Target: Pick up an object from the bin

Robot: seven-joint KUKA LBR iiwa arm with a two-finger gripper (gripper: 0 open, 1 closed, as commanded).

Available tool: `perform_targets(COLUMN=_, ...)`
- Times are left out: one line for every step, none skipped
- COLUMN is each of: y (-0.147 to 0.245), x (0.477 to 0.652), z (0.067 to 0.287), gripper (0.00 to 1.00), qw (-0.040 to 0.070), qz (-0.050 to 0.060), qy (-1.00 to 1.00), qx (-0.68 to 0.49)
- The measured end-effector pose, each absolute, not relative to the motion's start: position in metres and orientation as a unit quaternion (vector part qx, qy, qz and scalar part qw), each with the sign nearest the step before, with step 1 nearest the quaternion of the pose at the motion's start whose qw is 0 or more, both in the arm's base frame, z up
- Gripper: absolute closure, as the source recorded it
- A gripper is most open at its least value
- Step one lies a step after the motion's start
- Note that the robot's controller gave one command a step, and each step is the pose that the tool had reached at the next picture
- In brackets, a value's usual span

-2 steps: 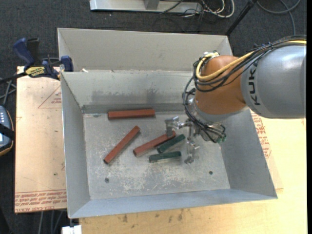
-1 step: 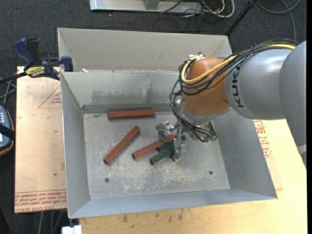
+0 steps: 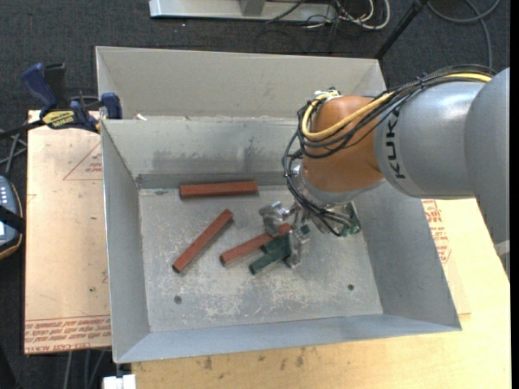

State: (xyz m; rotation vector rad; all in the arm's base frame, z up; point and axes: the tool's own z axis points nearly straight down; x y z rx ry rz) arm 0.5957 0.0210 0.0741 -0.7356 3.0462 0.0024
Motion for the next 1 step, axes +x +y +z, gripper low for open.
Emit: perform_targets(y=0.0429, x=0.5972, z=0.2436, gripper=1.0, qw=0.005, qz=0.0, qy=0.975, qx=-0.222)
